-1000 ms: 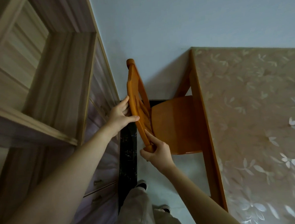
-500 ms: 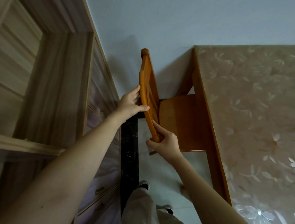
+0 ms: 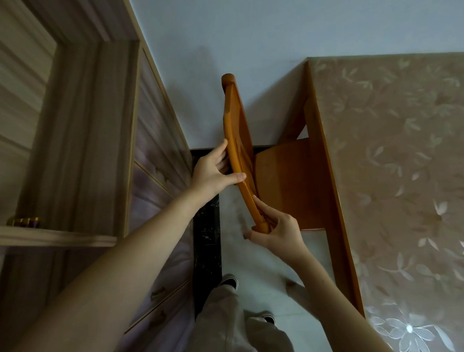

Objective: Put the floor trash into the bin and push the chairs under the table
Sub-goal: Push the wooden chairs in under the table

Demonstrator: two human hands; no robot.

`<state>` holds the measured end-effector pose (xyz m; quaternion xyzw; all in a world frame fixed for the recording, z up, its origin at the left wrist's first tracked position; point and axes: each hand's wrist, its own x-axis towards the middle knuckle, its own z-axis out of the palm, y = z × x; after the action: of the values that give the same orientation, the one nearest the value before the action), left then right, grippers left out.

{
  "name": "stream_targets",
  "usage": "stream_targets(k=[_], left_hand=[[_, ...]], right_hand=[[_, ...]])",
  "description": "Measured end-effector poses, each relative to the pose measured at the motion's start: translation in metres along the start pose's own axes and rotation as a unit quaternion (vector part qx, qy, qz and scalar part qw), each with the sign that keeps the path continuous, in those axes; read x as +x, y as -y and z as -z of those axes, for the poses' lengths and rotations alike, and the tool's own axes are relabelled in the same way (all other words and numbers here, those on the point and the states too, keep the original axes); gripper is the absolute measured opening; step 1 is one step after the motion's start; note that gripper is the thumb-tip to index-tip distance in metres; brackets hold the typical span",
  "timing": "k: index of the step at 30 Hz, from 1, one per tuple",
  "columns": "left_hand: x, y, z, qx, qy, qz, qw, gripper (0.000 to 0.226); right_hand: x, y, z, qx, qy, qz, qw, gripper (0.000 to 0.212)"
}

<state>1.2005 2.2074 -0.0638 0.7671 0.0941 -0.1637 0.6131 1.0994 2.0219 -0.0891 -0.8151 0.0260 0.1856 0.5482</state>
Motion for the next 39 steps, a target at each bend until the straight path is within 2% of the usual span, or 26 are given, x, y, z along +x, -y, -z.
stream_targets(k=[8, 28, 39], left_hand=[[0.004, 0.002, -0.005, -0.018, -0.008, 0.005, 1.000, 0.103], [0.037, -0.020, 0.003, 0.012, 0.010, 0.003, 1.000, 0.102], [0.033, -0.014, -0.005, -0.031, 0.010, 0.003, 0.999, 0.102]], right_hand=[[0.001, -0.004, 0.005, -0.006, -0.003, 0.027, 1.000, 0.075], [0.034, 0.006, 0.005, 0.023, -0.009, 0.022, 0.999, 0.079], [0.029, -0.002, 0.013, 0.020, -0.006, 0.016, 1.000, 0.077]])
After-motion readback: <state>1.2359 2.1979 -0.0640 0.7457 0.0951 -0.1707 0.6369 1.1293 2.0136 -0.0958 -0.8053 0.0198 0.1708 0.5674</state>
